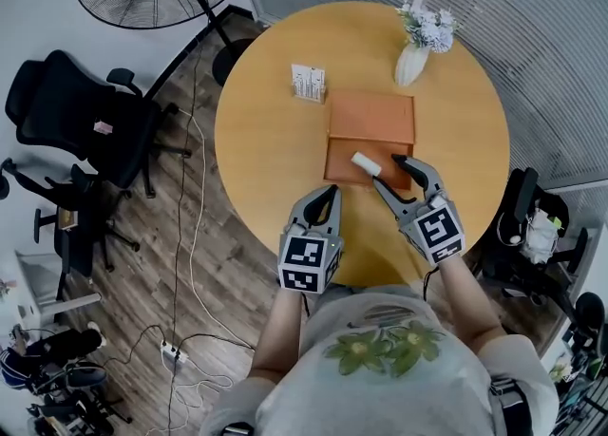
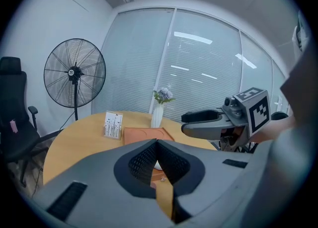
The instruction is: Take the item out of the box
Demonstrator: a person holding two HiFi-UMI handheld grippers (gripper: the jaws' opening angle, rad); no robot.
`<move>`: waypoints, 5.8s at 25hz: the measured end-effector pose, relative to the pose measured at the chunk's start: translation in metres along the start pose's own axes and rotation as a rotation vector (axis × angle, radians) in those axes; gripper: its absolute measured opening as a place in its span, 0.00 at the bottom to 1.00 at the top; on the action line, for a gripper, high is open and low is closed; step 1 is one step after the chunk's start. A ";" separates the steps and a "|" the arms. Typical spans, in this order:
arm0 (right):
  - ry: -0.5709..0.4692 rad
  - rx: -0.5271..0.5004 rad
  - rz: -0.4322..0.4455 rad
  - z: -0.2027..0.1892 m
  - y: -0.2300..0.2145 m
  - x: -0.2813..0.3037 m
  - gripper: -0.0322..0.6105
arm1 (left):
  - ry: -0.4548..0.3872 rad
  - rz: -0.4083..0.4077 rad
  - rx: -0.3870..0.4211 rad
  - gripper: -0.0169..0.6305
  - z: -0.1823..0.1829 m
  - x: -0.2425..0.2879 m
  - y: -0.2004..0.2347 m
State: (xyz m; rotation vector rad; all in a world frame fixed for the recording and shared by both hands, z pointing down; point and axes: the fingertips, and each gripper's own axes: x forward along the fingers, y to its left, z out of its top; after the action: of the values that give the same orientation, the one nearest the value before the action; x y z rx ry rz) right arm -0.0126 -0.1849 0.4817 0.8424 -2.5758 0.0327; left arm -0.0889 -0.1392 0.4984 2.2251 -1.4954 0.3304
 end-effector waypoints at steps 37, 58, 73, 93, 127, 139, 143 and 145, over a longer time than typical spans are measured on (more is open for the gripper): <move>0.360 -0.047 0.155 -0.124 -0.014 0.095 0.39 | 0.110 -0.006 -0.044 0.02 -0.026 0.061 0.033; 0.521 -0.057 0.211 -0.184 -0.010 0.126 0.39 | 0.149 -0.021 -0.044 0.02 -0.036 0.074 0.039; 0.592 -0.066 0.213 -0.198 -0.012 0.133 0.37 | 0.151 -0.020 -0.052 0.02 -0.037 0.074 0.042; 0.625 -0.100 0.219 -0.201 -0.010 0.132 0.29 | 0.146 -0.019 -0.050 0.02 -0.035 0.072 0.040; 0.524 -0.130 0.178 -0.151 -0.009 0.104 0.29 | 0.108 0.000 -0.016 0.02 -0.022 0.043 0.031; 0.450 -0.120 0.151 -0.119 -0.004 0.083 0.29 | 0.080 -0.008 0.003 0.02 -0.012 0.028 0.022; 0.404 -0.098 0.145 -0.105 0.000 0.071 0.29 | 0.065 -0.006 0.008 0.02 -0.011 0.023 0.017; 0.383 -0.088 0.143 -0.098 0.002 0.068 0.29 | 0.058 -0.005 0.007 0.02 -0.008 0.021 0.017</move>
State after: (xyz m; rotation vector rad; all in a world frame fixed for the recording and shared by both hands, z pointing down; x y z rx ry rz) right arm -0.0248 -0.2058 0.5979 0.5557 -2.2527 0.1113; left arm -0.0959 -0.1574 0.5179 2.2054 -1.4611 0.3957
